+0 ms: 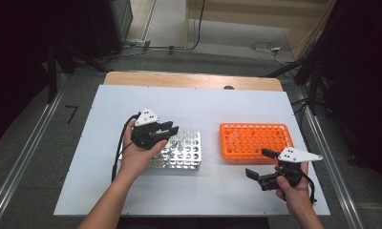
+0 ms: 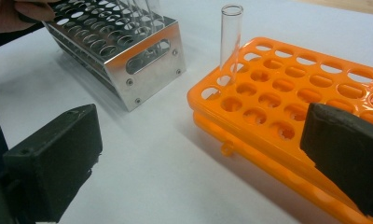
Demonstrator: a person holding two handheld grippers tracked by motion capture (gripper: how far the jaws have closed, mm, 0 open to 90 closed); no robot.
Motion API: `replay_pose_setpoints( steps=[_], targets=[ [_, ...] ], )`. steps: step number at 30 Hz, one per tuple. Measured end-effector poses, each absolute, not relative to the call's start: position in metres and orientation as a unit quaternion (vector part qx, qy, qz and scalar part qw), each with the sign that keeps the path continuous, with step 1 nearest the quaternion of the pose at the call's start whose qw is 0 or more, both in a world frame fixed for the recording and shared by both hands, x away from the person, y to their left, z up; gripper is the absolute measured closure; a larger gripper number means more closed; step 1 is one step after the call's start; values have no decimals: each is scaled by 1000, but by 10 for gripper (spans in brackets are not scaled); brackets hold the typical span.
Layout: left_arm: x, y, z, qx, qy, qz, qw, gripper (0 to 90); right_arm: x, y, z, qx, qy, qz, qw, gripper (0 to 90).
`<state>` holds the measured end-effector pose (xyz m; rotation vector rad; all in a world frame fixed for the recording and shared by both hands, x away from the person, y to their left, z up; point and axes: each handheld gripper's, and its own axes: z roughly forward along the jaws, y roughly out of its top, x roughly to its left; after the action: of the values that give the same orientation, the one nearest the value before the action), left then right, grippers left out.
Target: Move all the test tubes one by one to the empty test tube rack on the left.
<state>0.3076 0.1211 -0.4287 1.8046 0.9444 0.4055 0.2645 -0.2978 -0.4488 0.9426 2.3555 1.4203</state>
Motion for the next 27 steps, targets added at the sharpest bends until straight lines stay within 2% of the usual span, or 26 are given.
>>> replay_pose_setpoints(
  steps=[4,8,14,17,23,24,25,27],
  targets=[
    [300,123,-425,746,388,169,515,537,264,-297,-449,320,805,485,117,0],
    [290,127,-424,742,382,162,526,512,265,-295,-448,319,805,486,116,0],
    [274,134,-420,739,380,162,532,392,268,-290,-444,319,803,489,118,0],
    [267,137,-418,737,380,160,536,359,270,-288,-443,320,803,490,117,0],
    [257,143,-420,726,391,156,544,248,279,-278,-438,321,805,484,119,0],
    [256,142,-421,728,392,153,542,194,284,-274,-436,322,807,480,118,0],
    [255,141,-422,731,391,152,538,194,284,-274,-436,322,807,480,118,0],
    [254,141,-423,735,390,150,534,140,288,-270,-436,323,810,476,115,0]
  ],
)
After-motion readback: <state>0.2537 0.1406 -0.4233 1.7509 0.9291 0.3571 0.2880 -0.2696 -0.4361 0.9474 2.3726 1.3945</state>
